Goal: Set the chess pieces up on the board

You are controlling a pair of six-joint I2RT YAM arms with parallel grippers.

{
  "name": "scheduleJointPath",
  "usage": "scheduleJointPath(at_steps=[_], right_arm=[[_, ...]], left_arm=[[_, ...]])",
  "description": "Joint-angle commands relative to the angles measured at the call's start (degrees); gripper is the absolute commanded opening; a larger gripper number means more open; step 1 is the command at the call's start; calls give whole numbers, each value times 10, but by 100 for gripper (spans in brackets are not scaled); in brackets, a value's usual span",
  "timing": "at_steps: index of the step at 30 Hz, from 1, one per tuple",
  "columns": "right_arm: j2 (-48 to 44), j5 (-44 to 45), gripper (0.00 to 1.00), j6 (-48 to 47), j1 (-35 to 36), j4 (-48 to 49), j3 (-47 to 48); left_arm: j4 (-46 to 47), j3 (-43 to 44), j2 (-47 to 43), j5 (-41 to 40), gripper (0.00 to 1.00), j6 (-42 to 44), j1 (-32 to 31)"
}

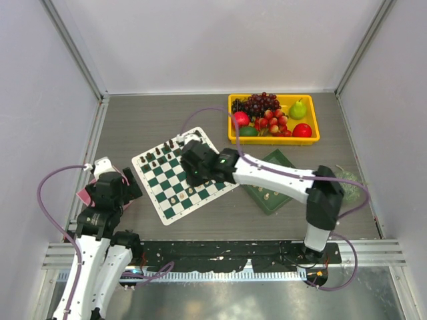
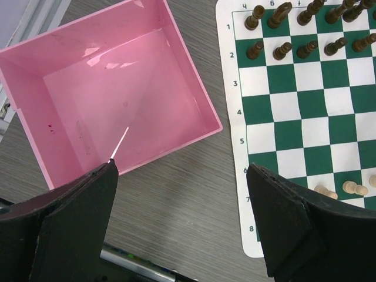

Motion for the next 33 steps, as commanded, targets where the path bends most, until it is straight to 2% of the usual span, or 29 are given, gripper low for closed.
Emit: scheduleJointPath(at_steps=[1, 11, 33], right_arm=[[77, 9, 17, -16, 48, 11, 80], [209, 15, 16, -33, 92, 30, 169], [318, 6, 17, -44, 110, 5, 269]], left_arm=[[7, 9, -13, -21, 99, -7, 3], [4, 8, -42, -41, 99, -11, 3], [3, 8, -48, -43, 99, -13, 5]])
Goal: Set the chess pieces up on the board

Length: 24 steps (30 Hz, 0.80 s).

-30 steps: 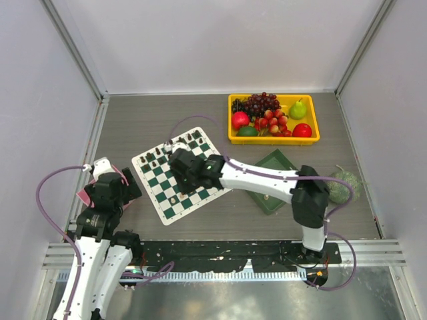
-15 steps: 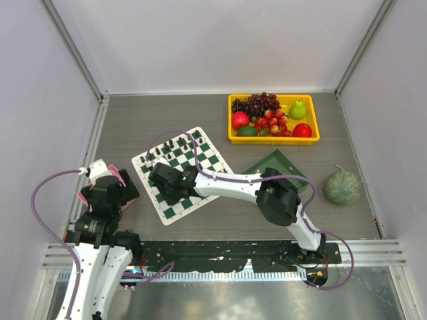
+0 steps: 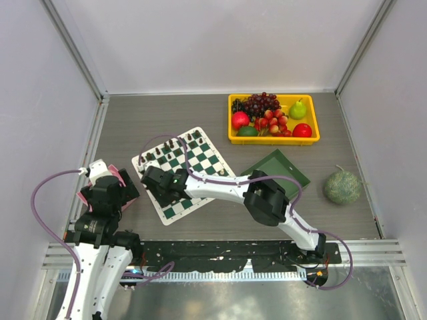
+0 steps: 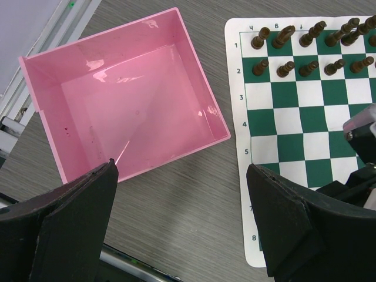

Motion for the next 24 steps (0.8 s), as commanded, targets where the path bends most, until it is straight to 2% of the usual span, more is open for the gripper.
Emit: scheduleJointPath(at_steps=[1, 15, 19, 24], right_arm=[[8, 16, 17, -1, 6, -15, 36], [18, 10, 18, -1, 5, -28, 39], [18, -1, 24, 2, 6, -30, 41], [-14, -1, 36, 3, 6, -21, 40]], left_arm=[[8, 8, -6, -14, 99, -11, 3], [10, 8, 2, -7, 99, -9, 4], [10, 8, 3, -6, 99, -8, 3], [11, 8, 3, -7, 99, -9, 4]])
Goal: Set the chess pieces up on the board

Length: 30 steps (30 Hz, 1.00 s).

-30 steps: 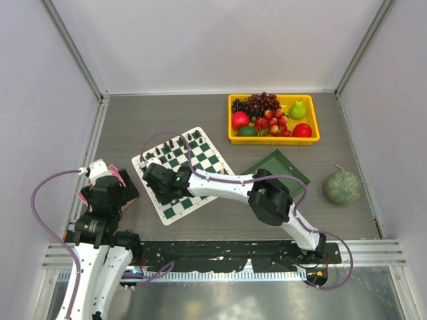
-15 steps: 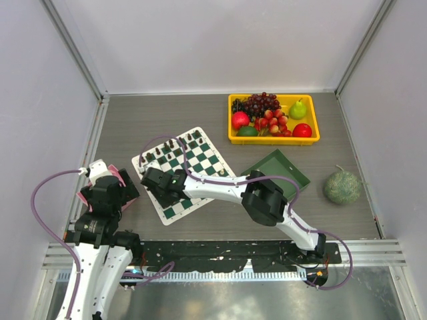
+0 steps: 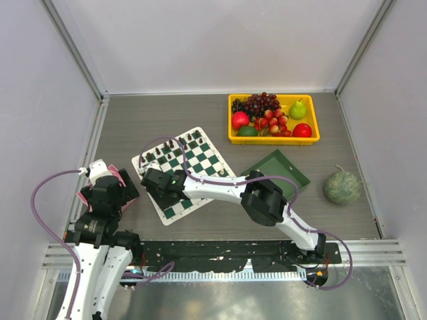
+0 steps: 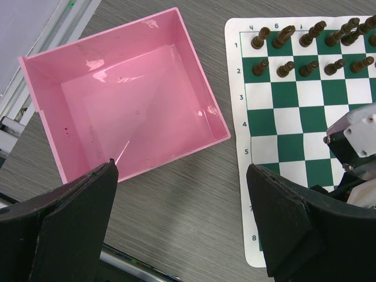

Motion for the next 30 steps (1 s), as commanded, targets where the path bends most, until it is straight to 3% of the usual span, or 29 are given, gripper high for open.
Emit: scheduleJointPath(at_steps=[1, 8, 14, 22, 30], right_arm=[[-42, -3, 38, -1, 3, 5, 29], [-150, 80, 48, -19, -1, -14, 2], [-329, 158, 50, -12, -39, 10, -136], [-555, 155, 51, 52, -199, 48, -418], [-703, 123, 51, 45, -376, 9, -592]], left_arm=[[10, 8, 3, -7, 99, -8, 4], [10, 8, 5, -7, 99, -7, 4], [11, 8, 15, 1, 99, -8, 5], [10, 10, 23, 4, 99, -7, 5], [11, 8, 31, 10, 99, -8, 5]])
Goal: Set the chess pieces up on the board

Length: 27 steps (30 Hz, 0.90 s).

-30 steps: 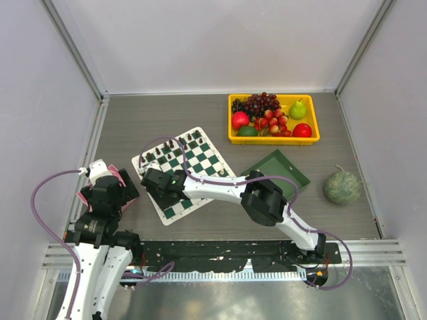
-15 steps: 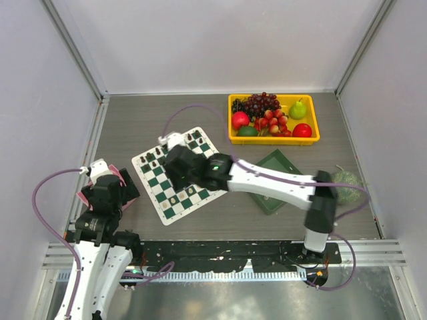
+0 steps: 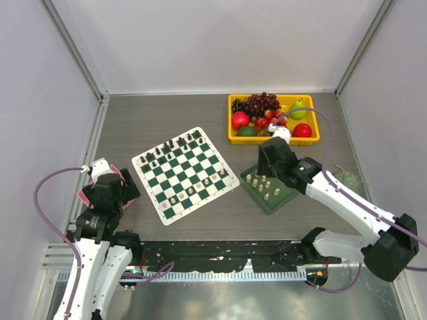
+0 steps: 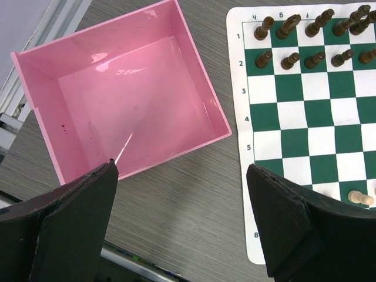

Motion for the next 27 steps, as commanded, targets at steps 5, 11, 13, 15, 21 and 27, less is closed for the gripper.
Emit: scheduleJointPath(at_steps=[5, 11, 13, 15, 21, 27], right_arm=[[-72, -42, 51, -15, -132, -23, -92], [-30, -93, 48, -32, -152, 9, -106], [-9, -112, 47, -37, -151, 17, -101], [15, -125, 46, -44, -152, 26, -96], [59, -132, 43, -58, -151, 46, -92], [90, -140, 41, -64, -152, 62, -92]], left_arm=[[11, 11, 19, 11, 99, -7, 5], [12, 10, 23, 13, 99, -5, 4], [11, 10, 22, 12, 99, -7, 5], [12, 10, 20, 11, 99, -7, 4], [11, 10, 23, 11, 99, -6, 5], [12, 11, 24, 14, 99, -7, 5]])
